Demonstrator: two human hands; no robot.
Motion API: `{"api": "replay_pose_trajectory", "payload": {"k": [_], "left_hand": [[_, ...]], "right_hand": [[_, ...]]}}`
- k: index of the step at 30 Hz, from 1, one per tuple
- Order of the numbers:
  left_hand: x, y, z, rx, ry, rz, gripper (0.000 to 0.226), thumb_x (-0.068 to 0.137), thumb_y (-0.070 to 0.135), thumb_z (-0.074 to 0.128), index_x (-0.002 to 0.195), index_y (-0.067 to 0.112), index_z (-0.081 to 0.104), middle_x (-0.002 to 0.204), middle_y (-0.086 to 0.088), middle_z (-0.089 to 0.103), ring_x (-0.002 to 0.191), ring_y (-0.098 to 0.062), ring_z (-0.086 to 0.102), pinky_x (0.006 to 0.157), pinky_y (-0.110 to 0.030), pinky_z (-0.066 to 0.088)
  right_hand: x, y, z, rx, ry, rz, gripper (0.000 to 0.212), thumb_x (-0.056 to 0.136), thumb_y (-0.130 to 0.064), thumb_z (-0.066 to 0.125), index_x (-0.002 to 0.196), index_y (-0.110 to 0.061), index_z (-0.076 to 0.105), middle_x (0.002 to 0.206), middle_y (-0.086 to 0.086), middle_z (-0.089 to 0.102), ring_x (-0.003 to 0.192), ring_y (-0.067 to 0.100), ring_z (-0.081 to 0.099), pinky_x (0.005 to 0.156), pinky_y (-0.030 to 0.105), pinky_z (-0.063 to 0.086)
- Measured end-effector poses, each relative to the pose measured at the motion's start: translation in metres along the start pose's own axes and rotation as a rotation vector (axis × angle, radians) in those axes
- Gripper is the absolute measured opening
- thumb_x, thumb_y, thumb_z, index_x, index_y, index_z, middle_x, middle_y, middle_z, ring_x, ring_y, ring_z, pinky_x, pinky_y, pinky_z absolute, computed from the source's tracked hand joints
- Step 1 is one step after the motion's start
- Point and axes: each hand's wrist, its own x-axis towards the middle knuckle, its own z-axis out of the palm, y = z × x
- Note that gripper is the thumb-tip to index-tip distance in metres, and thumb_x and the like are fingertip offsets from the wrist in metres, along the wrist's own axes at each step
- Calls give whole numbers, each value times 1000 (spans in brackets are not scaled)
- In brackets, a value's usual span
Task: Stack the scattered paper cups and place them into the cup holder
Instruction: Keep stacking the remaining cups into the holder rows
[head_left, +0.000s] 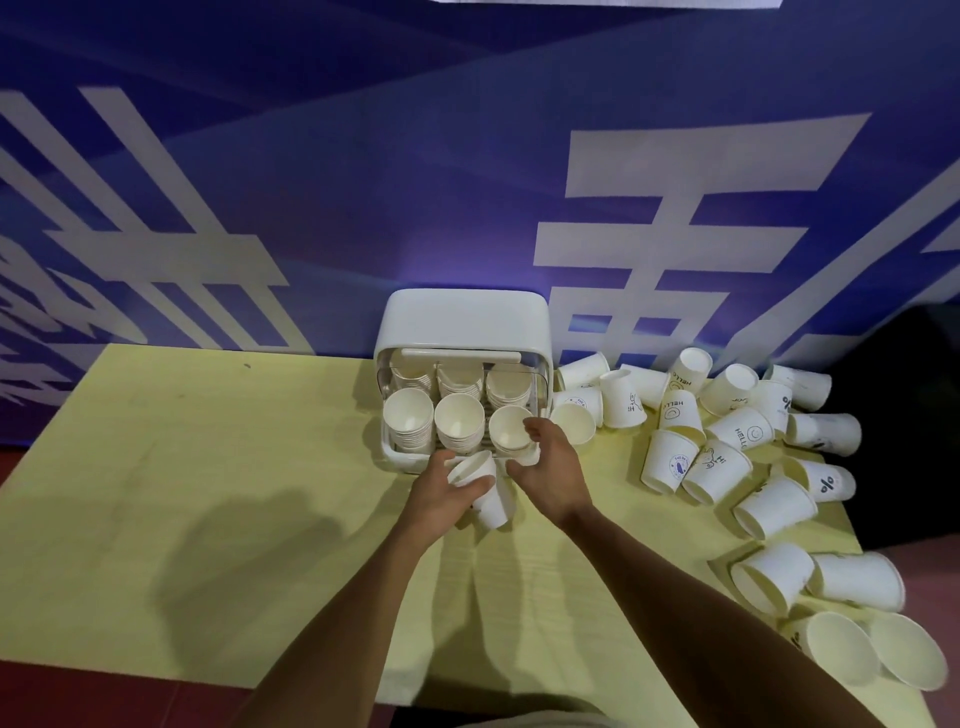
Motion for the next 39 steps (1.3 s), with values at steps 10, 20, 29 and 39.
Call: {"api": "replay_pose_trajectory", "payload": {"k": [10, 20, 29, 39], "left_hand": [[-2, 18, 4, -43, 13, 34, 60, 81, 37, 79, 128, 21, 47, 113, 2, 63, 104, -16, 63, 90, -30, 50], [-6, 17, 4, -1, -45, 64, 54, 84, 36, 77, 126, 22, 46, 106, 7, 65, 96, -5, 63, 76, -18, 46], [2, -8, -2, 126, -45, -12, 48, 87, 44, 69, 127, 24, 49, 113, 3, 66, 106, -13, 61, 86, -26, 45], [3, -20, -3, 263, -77, -1, 46, 90, 36, 67, 130, 21, 51, 116, 0, 62, 104, -15, 60, 88, -27, 47]], "right_hand": [[-9, 5, -2, 29, -283, 20, 70, 71, -34, 87, 130, -20, 53, 121, -7, 62, 112, 8, 57, 97, 24, 46], [-13, 8, -12, 28, -243, 34, 66, 73, -30, 86, 129, -22, 52, 114, -8, 63, 105, 12, 61, 83, 20, 50], [-2, 4, -38, 175, -19, 107, 61, 76, -28, 84, 128, -20, 53, 115, -6, 65, 101, 1, 60, 77, 18, 49], [25, -19, -21, 333, 67, 72, 67, 74, -13, 84, 132, -20, 51, 122, -10, 60, 114, 8, 57, 98, 31, 51]]}}
